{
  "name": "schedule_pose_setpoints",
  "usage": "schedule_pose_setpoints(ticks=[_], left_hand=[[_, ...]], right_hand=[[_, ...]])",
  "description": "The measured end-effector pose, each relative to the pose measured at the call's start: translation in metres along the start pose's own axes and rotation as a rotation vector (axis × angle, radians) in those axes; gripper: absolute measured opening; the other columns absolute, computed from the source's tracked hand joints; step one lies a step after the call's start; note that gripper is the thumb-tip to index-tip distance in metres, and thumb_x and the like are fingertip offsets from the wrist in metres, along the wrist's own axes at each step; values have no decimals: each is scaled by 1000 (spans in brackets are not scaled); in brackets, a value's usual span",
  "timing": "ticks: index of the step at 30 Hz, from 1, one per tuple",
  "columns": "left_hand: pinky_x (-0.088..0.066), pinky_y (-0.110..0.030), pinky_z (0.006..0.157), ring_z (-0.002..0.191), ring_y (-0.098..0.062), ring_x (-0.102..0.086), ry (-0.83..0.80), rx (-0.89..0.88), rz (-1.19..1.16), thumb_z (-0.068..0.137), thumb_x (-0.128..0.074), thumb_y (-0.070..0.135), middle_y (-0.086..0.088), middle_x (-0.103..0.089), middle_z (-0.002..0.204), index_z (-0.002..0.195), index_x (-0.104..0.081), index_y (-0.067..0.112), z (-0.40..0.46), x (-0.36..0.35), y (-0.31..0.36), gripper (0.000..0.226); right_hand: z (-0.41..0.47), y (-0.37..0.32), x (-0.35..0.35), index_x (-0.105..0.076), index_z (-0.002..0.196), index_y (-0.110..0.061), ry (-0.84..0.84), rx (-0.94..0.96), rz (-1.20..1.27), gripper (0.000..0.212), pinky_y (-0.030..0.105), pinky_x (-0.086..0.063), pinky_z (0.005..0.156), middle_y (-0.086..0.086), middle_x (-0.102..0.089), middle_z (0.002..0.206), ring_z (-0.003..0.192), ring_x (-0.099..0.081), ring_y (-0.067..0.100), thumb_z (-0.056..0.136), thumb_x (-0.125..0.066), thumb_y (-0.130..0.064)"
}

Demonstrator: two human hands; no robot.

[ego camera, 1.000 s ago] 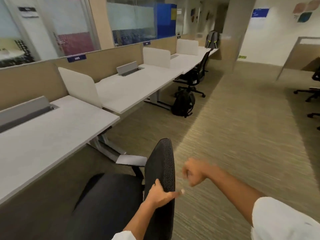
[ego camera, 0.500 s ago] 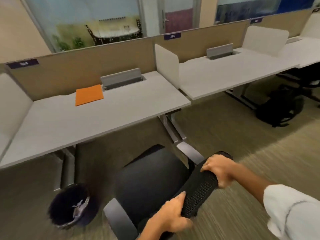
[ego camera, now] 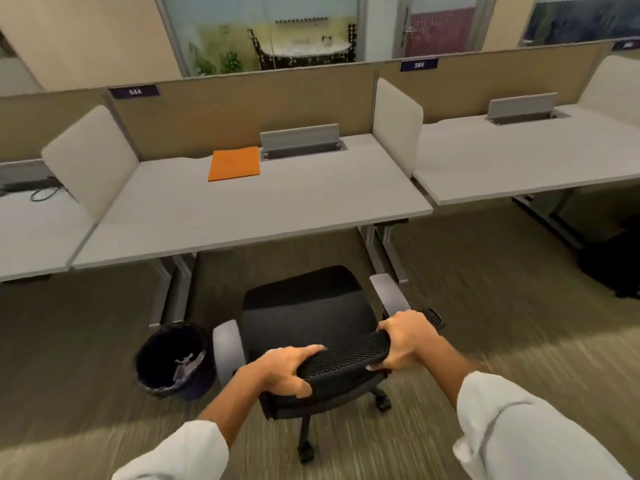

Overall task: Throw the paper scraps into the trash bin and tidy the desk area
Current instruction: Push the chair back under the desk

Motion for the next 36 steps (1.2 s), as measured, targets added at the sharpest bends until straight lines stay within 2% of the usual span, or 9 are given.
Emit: schedule_pose_setpoints(ticks=[5, 8, 12, 15, 17, 20, 28, 32, 36], left_hand=[[-47, -34, 101, 123, -16, -57, 426, 130, 199, 71, -50, 62, 11, -60, 136, 141, -41, 39, -23, 27, -56, 74], [-49, -29, 91, 113, -10, -63, 546, 161, 205, 65, -44, 90, 17, -67, 121, 130, -53, 39, -28, 42, -82, 83], [-48, -27, 76, 96, -10, -67, 545, 141, 186, 50, -35, 105, 16, -72, 103, 120, -61, 40, -13, 81, -103, 99], [-41, -24, 66, 82, -7, -64, 521, 115, 131, 59, -30, 102, 16, -71, 91, 116, -64, 38, 3, 104, -122, 93], [-39, -23, 63, 80, -7, -64, 536, 105, 141, 65, -25, 100, 14, -72, 90, 116, -65, 38, 14, 116, -135, 90], [-45, -25, 66, 80, -7, -64, 516, 102, 144, 66, -24, 99, 13, -72, 89, 119, -64, 38, 28, 137, -162, 90], [-35, -21, 58, 68, -2, -55, 560, 72, 204, 66, -24, 99, 18, -62, 74, 119, -65, 39, 60, 195, -227, 90], [-43, -24, 63, 73, -4, -60, 560, 60, 211, 66, -23, 99, 15, -69, 81, 118, -65, 39, 84, 227, -257, 90], [-50, -29, 70, 76, -7, -63, 557, 70, 207, 64, -24, 100, 14, -70, 81, 114, -65, 42, 105, 256, -279, 88]], right_hand=[[43, -34, 6, -63, 122, -31, 23, -13, 16, 123, 39, -51, 87, -1, -72, 110, 102, -66, 26, 34, -28, -110], [66, -51, 5, -57, 131, -31, -14, 8, 14, 132, 41, -48, 90, 1, -71, 115, 106, -65, 27, 31, -23, -112], [101, -55, 14, -54, 137, -32, 32, 35, 32, 129, 39, -49, 86, 2, -72, 117, 108, -66, 27, 40, -22, -111], [129, -54, 26, -57, 134, -32, 71, 36, 54, 121, 34, -43, 71, 2, -74, 96, 96, -68, 24, 50, -17, -108], [148, -55, 35, -59, 131, -33, 76, 15, 68, 115, 33, -42, 69, 1, -73, 84, 91, -68, 23, 56, -12, -106], [181, -62, 39, -62, 129, -33, 112, -5, 67, 113, 33, -41, 68, -2, -69, 77, 89, -68, 21, 60, -7, -103], [263, -74, 47, -63, 129, -30, 163, -54, 63, 115, 34, -46, 77, -3, -75, 99, 96, -68, 19, 63, -3, -101], [309, -70, 57, -67, 125, -28, 168, -83, 63, 113, 35, -48, 78, -4, -75, 90, 91, -68, 18, 64, -6, -101], [347, -69, 67, -67, 124, -27, 165, -92, 36, 114, 33, -47, 72, -5, -66, 73, 84, -68, 19, 63, -5, -101]])
Point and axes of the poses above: each hand's wrist, its own z-axis towards the middle knuckle, its own x-axis out of the back of the hand, y = z × x, the point moved 6 cm from there along z, towards the middle knuckle
